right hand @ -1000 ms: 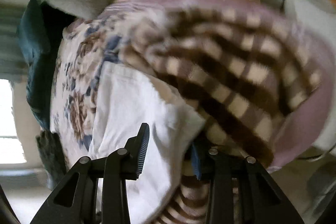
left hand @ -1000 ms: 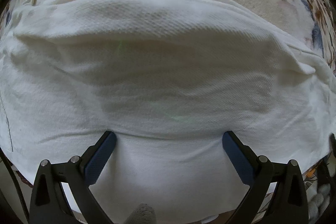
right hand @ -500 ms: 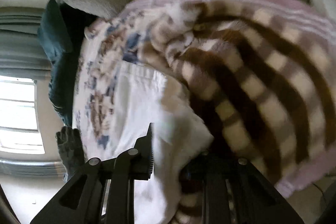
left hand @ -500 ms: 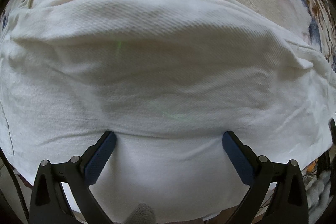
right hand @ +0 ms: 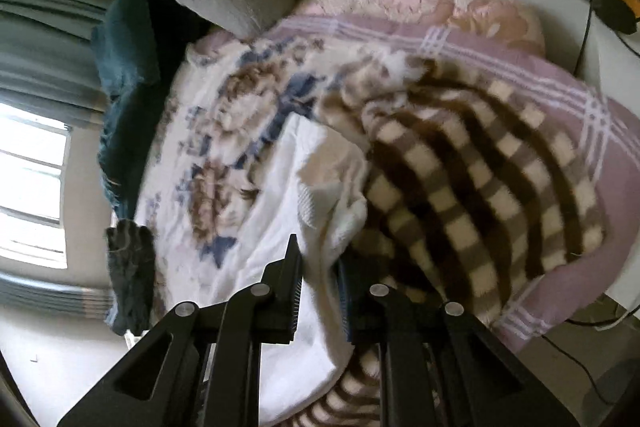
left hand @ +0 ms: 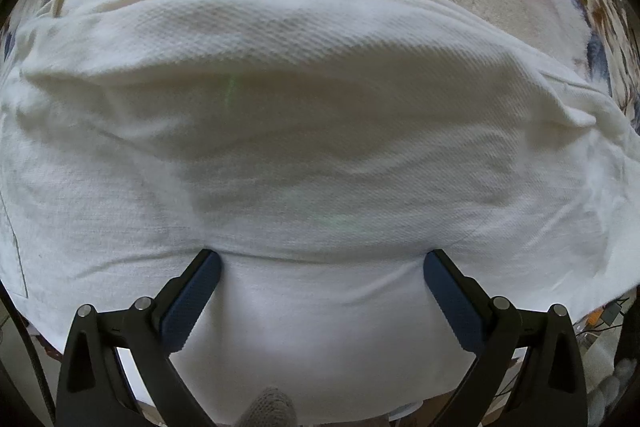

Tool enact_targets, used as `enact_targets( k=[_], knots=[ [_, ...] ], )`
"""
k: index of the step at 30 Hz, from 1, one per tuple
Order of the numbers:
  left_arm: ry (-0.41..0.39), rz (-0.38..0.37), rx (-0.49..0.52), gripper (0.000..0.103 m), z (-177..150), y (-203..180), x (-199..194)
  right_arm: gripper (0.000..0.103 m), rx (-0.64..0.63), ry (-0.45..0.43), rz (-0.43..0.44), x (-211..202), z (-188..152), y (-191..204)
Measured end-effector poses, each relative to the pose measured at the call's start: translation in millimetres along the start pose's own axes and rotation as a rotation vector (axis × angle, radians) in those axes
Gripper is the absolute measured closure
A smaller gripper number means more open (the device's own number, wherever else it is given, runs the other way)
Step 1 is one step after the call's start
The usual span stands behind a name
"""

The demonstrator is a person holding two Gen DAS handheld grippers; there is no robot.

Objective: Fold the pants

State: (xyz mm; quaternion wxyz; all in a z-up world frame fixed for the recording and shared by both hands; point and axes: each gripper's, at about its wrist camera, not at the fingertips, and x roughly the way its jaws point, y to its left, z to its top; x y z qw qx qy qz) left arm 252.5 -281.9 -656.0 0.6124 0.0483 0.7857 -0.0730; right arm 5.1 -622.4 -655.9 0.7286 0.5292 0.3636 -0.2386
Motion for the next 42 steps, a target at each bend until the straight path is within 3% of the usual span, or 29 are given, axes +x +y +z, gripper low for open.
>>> enact_targets(
  k=[6,11,13,16,19,20,21,23,25,26,31,32,35,42],
  knots=[
    [0.000,-0.002,0.004,0.000,2.2,2.6,0.0,0.085,0.057,0.067,-0.071,55.9,18.7,-18.7],
    [-0.007,-0.015,0.000,0.000,0.2,3.4,-6.4,0.094,0.039,0.009,-0.053,45.5,19.0,-7.6],
    [-0.025,-0.042,-0.011,0.000,-2.6,6.1,-14.9,0.094,0.046,-0.036,-0.021,25.4,14.5,-0.8],
    [-0.054,-0.069,-0.029,0.000,-5.2,11.6,-25.4,0.094,0.041,-0.056,0.111,8.3,10.5,10.1],
    [-0.054,-0.078,-0.038,0.000,-5.6,15.7,-26.7,0.086,0.074,0.021,0.042,33.6,13.8,0.6],
    [-0.050,-0.076,-0.038,0.000,-5.5,16.6,-25.4,0.076,0.107,0.062,0.010,48.6,15.8,-8.0],
    [-0.045,-0.074,-0.037,0.000,-5.5,17.4,-24.6,0.072,0.143,0.105,-0.015,64.8,17.6,-16.1],
    [-0.048,-0.080,-0.037,0.000,-6.4,19.0,-25.4,0.072,0.203,0.128,0.022,80.2,18.7,-28.0],
    [-0.056,-0.086,-0.031,0.000,-6.8,19.9,-29.9,0.090,0.225,0.082,0.060,75.2,20.4,-26.2],
    [-0.066,-0.089,-0.024,0.000,-9.0,22.6,-32.9,0.098,0.206,0.066,0.060,69.4,21.1,-19.9],
    [-0.131,-0.038,-0.002,0.000,-14.0,29.1,-55.2,0.098,0.062,-0.004,0.084,21.8,9.4,43.1],
    [-0.152,0.035,0.016,0.000,-15.0,31.0,-61.0,0.098,0.041,0.002,0.081,16.8,3.3,56.3],
    [-0.178,0.138,0.036,0.000,-16.8,39.2,-67.6,0.098,0.013,0.044,0.088,10.5,-16.3,91.5],
    [-0.217,0.141,-0.043,0.000,-23.6,96.4,-94.5,0.098,-0.109,0.153,0.084,26.5,-96.3,170.3]
  ],
)
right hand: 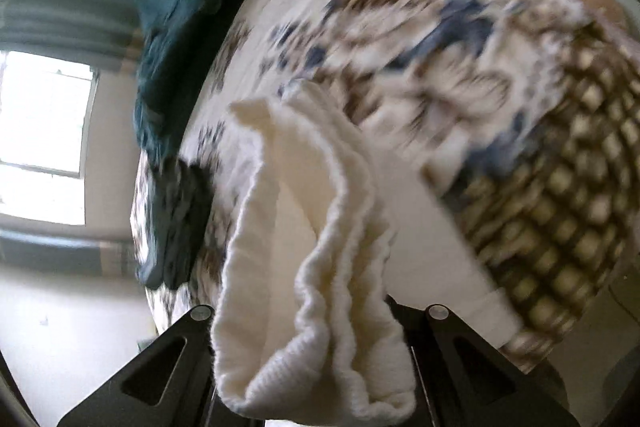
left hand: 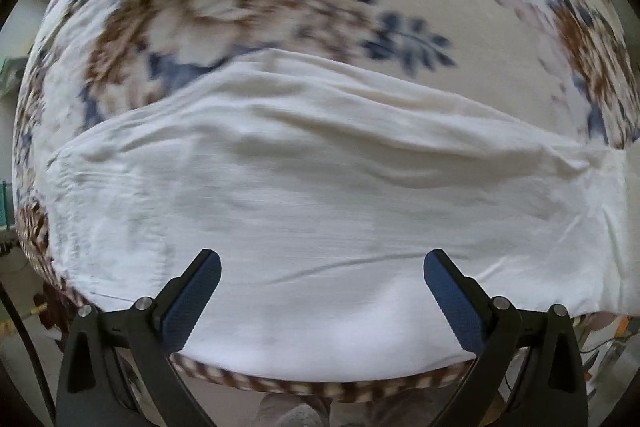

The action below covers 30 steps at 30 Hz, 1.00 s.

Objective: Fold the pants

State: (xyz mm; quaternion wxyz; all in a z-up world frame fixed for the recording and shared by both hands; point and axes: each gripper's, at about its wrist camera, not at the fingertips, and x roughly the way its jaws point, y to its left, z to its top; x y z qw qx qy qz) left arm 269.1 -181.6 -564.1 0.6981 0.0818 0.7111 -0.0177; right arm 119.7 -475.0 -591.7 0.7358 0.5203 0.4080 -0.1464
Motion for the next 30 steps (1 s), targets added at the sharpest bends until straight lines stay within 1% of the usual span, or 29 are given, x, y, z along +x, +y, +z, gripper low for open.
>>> enact_targets(
  k=[2,3,5,6,9,11,12,13,14,15,16,17,18,21,23,26,28,30],
  knots=[
    [0.001,-0.022,-0.050,0.000,-2.1,29.0,-3.2,0.098,-0.048,0.049,0.002,16.3,-27.7,26.7],
    [0.001,-0.030,-0.065,0.000,-4.1,39.1,-4.2,0.098,-0.093,0.078,0.002,30.4,-43.7,43.9],
    [0.001,-0.041,-0.123,0.000,-10.1,74.8,-6.6,0.098,-0.177,0.120,-0.003,52.0,-70.2,68.9],
    [-0.001,-0.041,-0.145,0.000,-13.8,89.2,-7.4,0.098,-0.223,0.143,-0.012,64.5,-85.7,80.5],
    [-0.005,-0.004,-0.196,0.000,-31.9,135.0,-10.4,0.098,-0.355,0.229,-0.038,109.1,-138.8,107.2],
    [0.002,0.015,-0.226,0.000,-46.5,164.0,-9.8,0.098,-0.432,0.331,-0.054,144.5,-176.7,115.4],
    [0.005,0.021,-0.238,0.000,-55.1,177.4,-9.3,0.097,-0.479,0.390,-0.079,163.4,-194.2,118.4],
    [0.015,0.027,-0.257,0.000,-64.6,190.8,-4.7,0.093,-0.525,0.436,-0.125,179.4,-210.9,119.8],
    [0.026,0.032,-0.271,0.000,-69.1,199.6,-1.8,0.084,-0.544,0.476,-0.150,189.4,-221.5,119.5],
    [0.039,0.034,-0.288,0.000,-68.5,201.7,1.3,0.064,-0.550,0.529,-0.162,197.2,-229.6,118.6],
    [0.052,0.024,-0.309,0.000,-71.9,201.6,6.1,0.049,-0.543,0.581,-0.149,200.3,-234.4,119.1],
    [0.064,0.003,-0.335,0.000,-73.9,211.1,8.7,0.030,-0.530,0.601,-0.126,196.9,-234.3,121.2],
    [0.067,-0.016,-0.355,0.000,-77.2,214.5,8.4,0.025,-0.515,0.602,-0.099,187.6,-231.6,123.5],
    [0.065,-0.095,-0.402,0.000,-75.1,221.1,7.4,0.025,-0.468,0.553,-0.054,147.5,-207.7,124.4],
    [0.065,-0.190,-0.419,0.000,-66.4,210.5,4.3,0.025,-0.428,0.496,-0.071,120.3,-179.3,118.4],
    [0.052,-0.275,-0.390,0.000,-45.7,180.7,4.3,0.025,-0.415,0.435,-0.210,98.5,-148.4,105.8],
    [0.040,-0.317,-0.352,0.000,-29.6,157.9,13.3,0.025,-0.398,0.409,-0.317,92.2,-128.4,83.7],
    [0.050,-0.347,-0.309,0.000,-8.7,128.7,20.8,0.025,-0.364,0.398,-0.391,91.2,-112.5,58.4]
  ],
)
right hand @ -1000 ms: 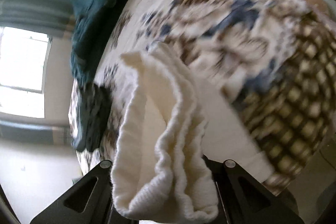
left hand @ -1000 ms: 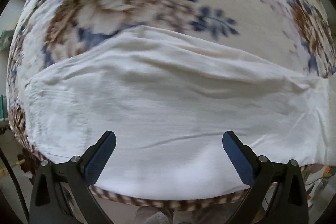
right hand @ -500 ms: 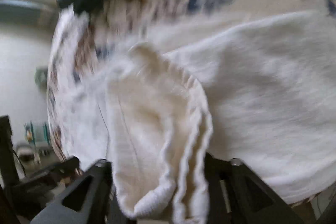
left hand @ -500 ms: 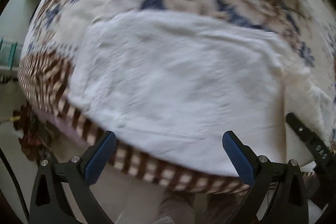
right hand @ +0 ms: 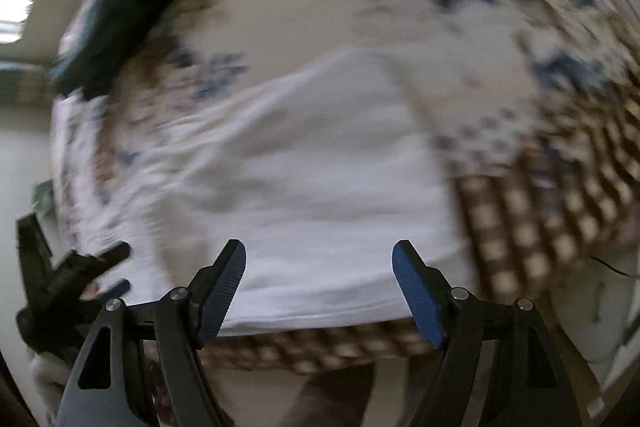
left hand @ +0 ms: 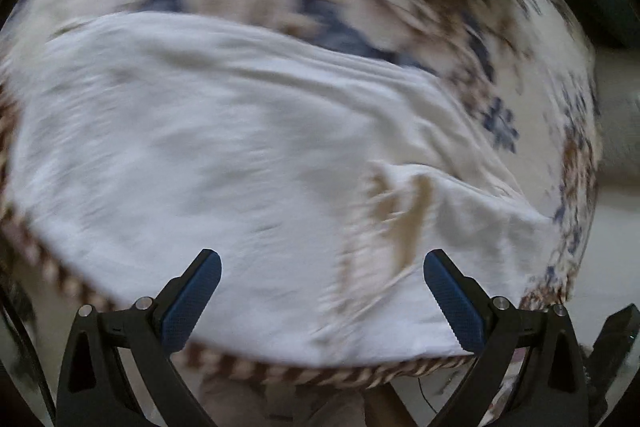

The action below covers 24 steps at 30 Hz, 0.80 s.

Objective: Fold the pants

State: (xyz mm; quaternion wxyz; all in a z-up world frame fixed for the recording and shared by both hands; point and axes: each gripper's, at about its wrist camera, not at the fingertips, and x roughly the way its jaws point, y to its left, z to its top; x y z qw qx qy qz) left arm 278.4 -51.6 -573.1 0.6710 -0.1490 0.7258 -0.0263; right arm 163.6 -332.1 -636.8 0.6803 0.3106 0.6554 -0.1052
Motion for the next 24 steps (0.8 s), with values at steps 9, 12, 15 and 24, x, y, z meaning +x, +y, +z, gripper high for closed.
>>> enact_targets(
  k=[9,12,15,24],
  knots=[
    [0.051,-0.021,0.014,0.082,10.8,0.8,63.3,0.025,-0.092,0.111,-0.244,44.1,0.2,-39.1],
    [0.060,-0.038,-0.004,0.081,10.5,8.9,61.4,0.025,-0.127,0.132,-0.288,50.8,0.9,-36.8],
    [0.049,-0.036,-0.007,0.070,8.7,18.8,34.0,0.025,-0.182,0.097,-0.311,41.0,3.8,-13.7],
    [-0.217,-0.147,-0.209,0.001,-34.4,110.9,-66.0,0.025,-0.275,0.080,-0.269,24.2,0.3,70.1]
  ],
)
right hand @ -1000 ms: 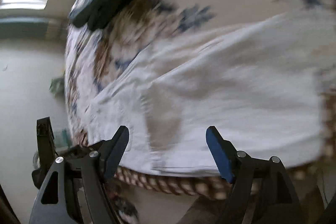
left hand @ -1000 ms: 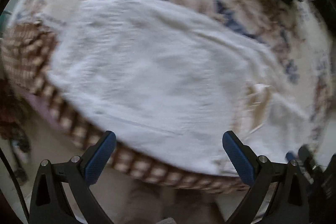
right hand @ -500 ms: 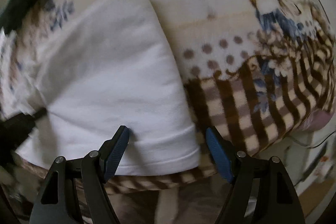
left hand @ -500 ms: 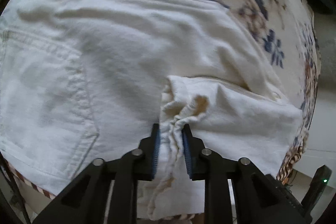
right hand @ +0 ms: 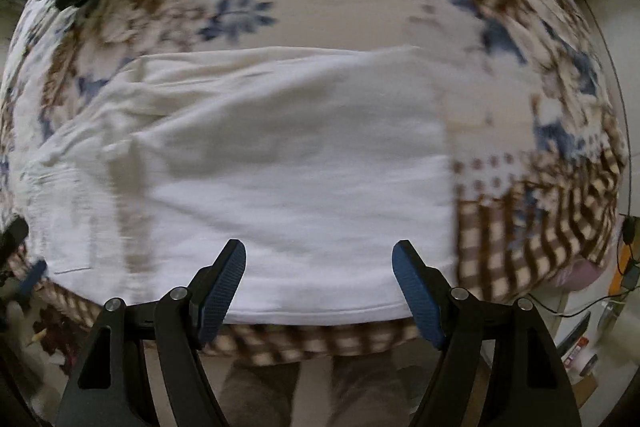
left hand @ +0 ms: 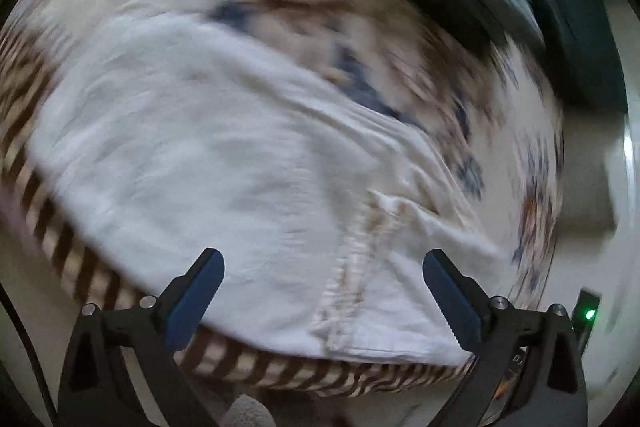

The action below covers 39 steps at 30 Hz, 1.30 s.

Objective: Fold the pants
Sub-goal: 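Grasp the pants waistband edge with the left gripper while the right gripper hovers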

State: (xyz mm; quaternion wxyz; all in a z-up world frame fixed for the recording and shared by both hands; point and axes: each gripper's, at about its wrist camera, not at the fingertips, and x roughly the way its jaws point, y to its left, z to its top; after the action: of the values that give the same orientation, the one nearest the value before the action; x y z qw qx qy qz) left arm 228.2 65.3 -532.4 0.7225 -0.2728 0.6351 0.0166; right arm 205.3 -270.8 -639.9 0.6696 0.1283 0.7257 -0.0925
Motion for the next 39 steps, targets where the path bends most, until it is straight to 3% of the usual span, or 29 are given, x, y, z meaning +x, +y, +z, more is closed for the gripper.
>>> enact_targets(
  k=[5,8,11,14,17,18,19,24,28,31,33,34,37,39],
  knots=[
    [-0.167,0.041,-0.353,0.002,5.8,102.5,-25.1,0.025,-0.108,0.040,0.059,-1.1,12.7,70.0],
    [-0.187,0.006,-0.525,0.003,11.6,157.7,-16.7,0.025,-0.212,0.011,0.057,-6.5,16.9,115.6],
    [-0.191,-0.040,-0.606,0.006,12.2,185.2,3.4,0.025,-0.279,0.027,0.048,3.9,26.1,163.1],
    [-0.191,-0.081,-0.659,0.017,11.8,204.6,18.5,0.025,-0.307,0.039,0.030,12.8,29.8,187.0],
    [-0.225,-0.089,-0.654,0.029,15.9,206.8,23.2,0.025,-0.334,0.053,0.018,17.8,31.3,205.0],
    [-0.241,-0.080,-0.640,0.036,17.4,203.2,22.4,0.025,-0.344,0.055,0.010,19.8,31.7,209.4],
    [-0.269,-0.080,-0.617,0.050,18.6,201.2,19.3,0.025,-0.351,0.059,0.002,20.3,33.1,211.6],
    [-0.336,-0.036,-0.533,0.065,17.6,183.5,8.3,0.025,-0.351,0.066,-0.027,24.4,36.2,217.5],
    [-0.373,-0.035,-0.509,0.062,15.6,183.5,10.2,0.025,-0.330,0.078,-0.039,32.9,39.3,204.4],
    [-0.356,-0.125,-0.567,0.054,23.2,201.4,30.5,0.025,-0.309,0.083,-0.034,39.2,38.9,195.5],
    [-0.357,-0.170,-0.599,0.060,27.2,209.1,36.8,0.025,-0.298,0.085,-0.031,40.1,37.8,186.2],
    [-0.366,-0.163,-0.589,0.064,27.4,206.4,33.7,0.025,-0.289,0.084,-0.026,38.7,36.7,179.3],
    [-0.398,0.005,-0.430,0.080,24.8,172.5,10.2,0.025,-0.277,0.066,-0.024,35.1,35.3,161.9],
    [-0.428,0.079,-0.359,0.083,21.5,152.0,-4.7,0.025,-0.269,0.052,-0.025,31.3,33.4,150.2]
  ],
)
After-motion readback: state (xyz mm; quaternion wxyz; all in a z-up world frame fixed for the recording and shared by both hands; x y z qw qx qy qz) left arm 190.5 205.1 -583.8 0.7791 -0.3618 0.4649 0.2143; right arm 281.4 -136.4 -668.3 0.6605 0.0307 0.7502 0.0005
